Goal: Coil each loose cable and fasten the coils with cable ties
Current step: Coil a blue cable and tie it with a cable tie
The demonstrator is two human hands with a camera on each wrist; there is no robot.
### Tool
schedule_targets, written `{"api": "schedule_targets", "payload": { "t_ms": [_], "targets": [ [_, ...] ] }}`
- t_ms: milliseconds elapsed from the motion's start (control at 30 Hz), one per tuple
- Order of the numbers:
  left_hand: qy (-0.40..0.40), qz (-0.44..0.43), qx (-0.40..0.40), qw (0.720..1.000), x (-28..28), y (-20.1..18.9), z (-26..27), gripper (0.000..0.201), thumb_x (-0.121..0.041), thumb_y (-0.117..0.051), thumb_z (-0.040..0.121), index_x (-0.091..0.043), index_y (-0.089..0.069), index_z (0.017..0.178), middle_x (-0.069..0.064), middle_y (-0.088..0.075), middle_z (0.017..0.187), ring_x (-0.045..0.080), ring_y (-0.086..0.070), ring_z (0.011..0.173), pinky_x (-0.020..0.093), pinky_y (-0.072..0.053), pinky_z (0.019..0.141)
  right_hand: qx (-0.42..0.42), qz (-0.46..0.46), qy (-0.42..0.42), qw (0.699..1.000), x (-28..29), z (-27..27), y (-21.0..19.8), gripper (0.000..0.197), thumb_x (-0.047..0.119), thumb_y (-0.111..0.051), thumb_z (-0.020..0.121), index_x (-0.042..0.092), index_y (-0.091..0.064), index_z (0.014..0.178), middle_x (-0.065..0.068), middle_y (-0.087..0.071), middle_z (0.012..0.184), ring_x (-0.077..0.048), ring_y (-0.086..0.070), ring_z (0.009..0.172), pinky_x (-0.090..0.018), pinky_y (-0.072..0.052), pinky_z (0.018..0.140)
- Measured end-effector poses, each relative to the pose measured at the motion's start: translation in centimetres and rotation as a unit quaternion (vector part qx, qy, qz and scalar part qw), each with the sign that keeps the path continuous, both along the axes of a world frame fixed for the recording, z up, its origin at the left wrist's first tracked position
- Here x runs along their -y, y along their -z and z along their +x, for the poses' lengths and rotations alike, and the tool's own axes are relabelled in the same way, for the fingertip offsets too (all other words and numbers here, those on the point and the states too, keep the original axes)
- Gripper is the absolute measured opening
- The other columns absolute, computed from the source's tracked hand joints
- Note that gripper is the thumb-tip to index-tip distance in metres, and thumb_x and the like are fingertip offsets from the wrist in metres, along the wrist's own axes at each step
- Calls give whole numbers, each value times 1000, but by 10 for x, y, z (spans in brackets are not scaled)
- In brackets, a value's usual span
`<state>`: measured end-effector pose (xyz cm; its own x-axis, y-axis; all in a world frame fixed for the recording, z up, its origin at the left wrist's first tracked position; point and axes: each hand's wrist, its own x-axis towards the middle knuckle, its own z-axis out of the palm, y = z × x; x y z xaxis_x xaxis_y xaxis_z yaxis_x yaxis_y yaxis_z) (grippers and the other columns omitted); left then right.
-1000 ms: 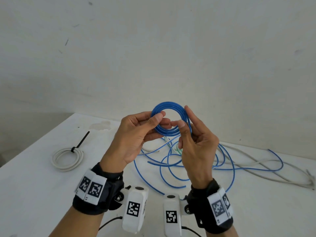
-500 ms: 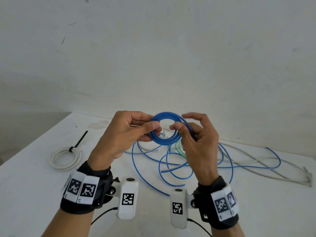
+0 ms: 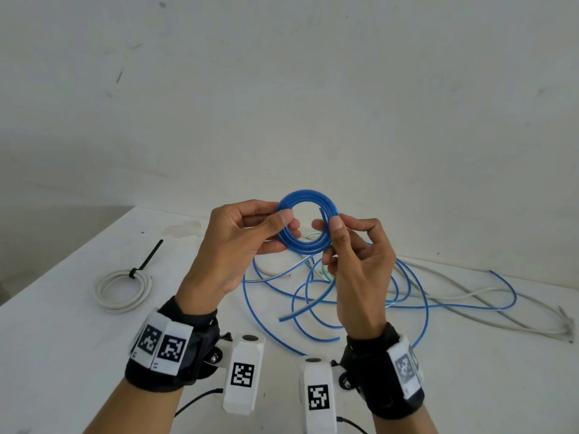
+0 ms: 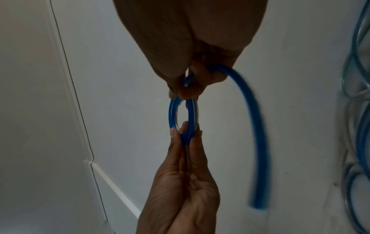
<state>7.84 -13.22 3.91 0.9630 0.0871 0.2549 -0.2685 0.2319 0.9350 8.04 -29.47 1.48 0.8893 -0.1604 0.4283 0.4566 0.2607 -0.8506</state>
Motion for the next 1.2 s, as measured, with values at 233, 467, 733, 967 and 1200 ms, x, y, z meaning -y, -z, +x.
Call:
{"api": "schedule_targets", "payload": {
  "t_ms": [233, 467, 733, 967, 1200],
  "targets": [
    [33, 11, -11, 999, 6, 2, 1, 30, -18, -72, 85, -2, -71, 110, 17, -77, 99, 30, -76, 92, 34, -62, 77, 17, -35, -1, 999, 15, 3, -3, 9, 8, -66, 96, 11, -63, 103, -14, -77, 86, -16, -48, 50, -22, -43, 51],
    [115, 210, -6, 971, -10, 4, 1, 21, -6, -73, 87, -8, -76, 108, 13, -78, 88, 21, -75, 78, 27, -60, 75, 30, -245, -107, 963, 36, 8, -4, 12, 4, -70, 92, 13, -74, 99, -6, -77, 80, -19, -75, 76, -26, -56, 73],
    [97, 237, -44, 966, -18, 8, 4, 16, -12, -80, 79, -8, -78, 95, 17, -77, 84, 31, -75, 81, 49, -61, 85, 37, -325, -93, 940, 36, 10, -4, 20, 9, -65, 98, 19, -78, 108, 15, -77, 87, -3, -69, 77, -16, -50, 71],
    [40, 146, -13, 988, -22, 5, 6, 25, -24, -76, 76, -9, -77, 96, 15, -77, 86, 25, -76, 81, 43, -62, 82, 40, -218, -20, 975, 26, 11, -3, 7, 15, -68, 97, 18, -69, 102, 1, -78, 84, -12, -56, 53, -19, -45, 55],
    [21, 124, 1, 992, -15, 2, 4, 19, -18, -73, 84, -6, -75, 98, 13, -77, 84, 25, -77, 79, 29, -60, 67, 7, -111, -53, 992, 19, 10, 0, 12, 15, -63, 99, 11, -71, 107, -12, -78, 87, -19, -44, 53, -23, -40, 51]
  ]
}}
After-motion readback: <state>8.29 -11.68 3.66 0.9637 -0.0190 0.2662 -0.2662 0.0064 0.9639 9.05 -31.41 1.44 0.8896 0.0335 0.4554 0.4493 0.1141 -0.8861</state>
